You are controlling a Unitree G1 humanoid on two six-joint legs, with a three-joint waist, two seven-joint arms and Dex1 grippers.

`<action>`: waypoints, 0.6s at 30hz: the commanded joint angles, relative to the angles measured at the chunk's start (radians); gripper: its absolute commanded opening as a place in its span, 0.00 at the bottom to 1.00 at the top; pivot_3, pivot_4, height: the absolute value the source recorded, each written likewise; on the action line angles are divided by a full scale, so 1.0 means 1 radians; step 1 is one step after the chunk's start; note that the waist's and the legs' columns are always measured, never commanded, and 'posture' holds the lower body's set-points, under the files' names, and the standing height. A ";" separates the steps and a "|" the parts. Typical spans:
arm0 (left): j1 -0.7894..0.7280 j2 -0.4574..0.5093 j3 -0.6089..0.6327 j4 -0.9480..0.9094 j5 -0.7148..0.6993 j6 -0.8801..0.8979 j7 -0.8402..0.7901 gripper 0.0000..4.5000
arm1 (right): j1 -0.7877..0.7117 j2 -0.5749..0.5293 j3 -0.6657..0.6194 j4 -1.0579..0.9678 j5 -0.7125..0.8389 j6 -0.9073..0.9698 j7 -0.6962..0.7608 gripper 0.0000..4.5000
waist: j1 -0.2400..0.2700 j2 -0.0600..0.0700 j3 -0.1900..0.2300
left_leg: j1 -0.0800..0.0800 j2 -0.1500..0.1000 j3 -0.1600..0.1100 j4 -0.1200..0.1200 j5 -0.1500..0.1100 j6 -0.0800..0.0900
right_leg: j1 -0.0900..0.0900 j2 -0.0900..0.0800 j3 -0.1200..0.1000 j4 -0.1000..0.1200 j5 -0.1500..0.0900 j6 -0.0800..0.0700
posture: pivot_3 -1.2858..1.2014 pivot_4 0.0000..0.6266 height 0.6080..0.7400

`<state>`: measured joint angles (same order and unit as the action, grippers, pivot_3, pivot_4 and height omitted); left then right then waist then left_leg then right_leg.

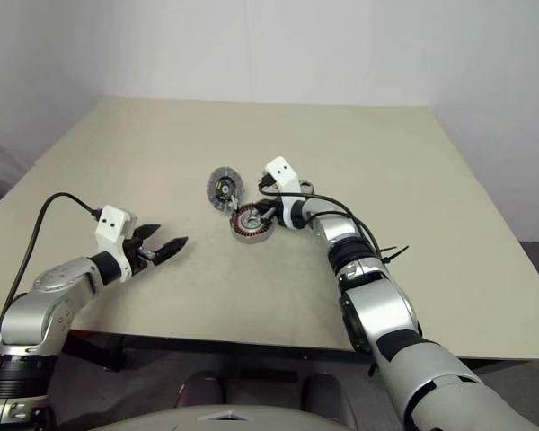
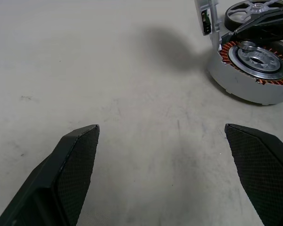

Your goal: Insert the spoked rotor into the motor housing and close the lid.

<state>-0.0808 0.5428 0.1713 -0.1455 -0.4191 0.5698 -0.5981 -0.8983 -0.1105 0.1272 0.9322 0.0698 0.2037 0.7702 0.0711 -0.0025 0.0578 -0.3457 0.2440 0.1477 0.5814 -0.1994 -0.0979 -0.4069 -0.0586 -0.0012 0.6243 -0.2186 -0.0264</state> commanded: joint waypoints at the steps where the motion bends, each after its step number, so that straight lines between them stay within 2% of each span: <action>1: -0.015 0.013 0.026 -0.017 -0.002 -0.018 -0.002 1.00 | 0.006 -0.007 -0.023 -0.088 0.030 0.009 0.040 0.01 | 0.000 0.000 0.000 | 0.000 0.000 0.000 0.000 0.000 0.000 | 0.000 0.000 0.000 0.000 0.000 0.000 | 0.52 0.00 1.00; 12: -0.022 0.017 0.026 -0.002 0.001 -0.027 -0.004 1.00 | 0.049 -0.012 -0.027 -0.215 0.048 0.061 0.077 0.01 | -0.001 0.000 0.000 | 0.000 0.000 0.000 0.000 0.000 0.000 | 0.000 0.000 0.000 0.000 0.000 0.000 | 0.52 0.00 1.00; 18: -0.027 0.017 0.022 0.002 0.001 -0.028 -0.007 1.00 | 0.030 0.000 -0.027 -0.168 0.035 0.035 0.050 0.01 | -0.001 0.000 0.000 | 0.000 0.000 0.000 0.000 0.000 0.000 | 0.000 0.000 0.000 0.000 0.000 0.000 | 0.52 0.00 1.00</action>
<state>-0.0874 0.5471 0.1713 -0.1299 -0.4175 0.5626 -0.6000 -0.8395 -0.1126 0.1212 0.7711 0.0918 0.2593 0.8251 0.0704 -0.0026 0.0578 -0.3452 0.2441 0.1477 0.5814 -0.1994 -0.0978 -0.4070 -0.0585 -0.0010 0.6245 -0.2186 -0.0264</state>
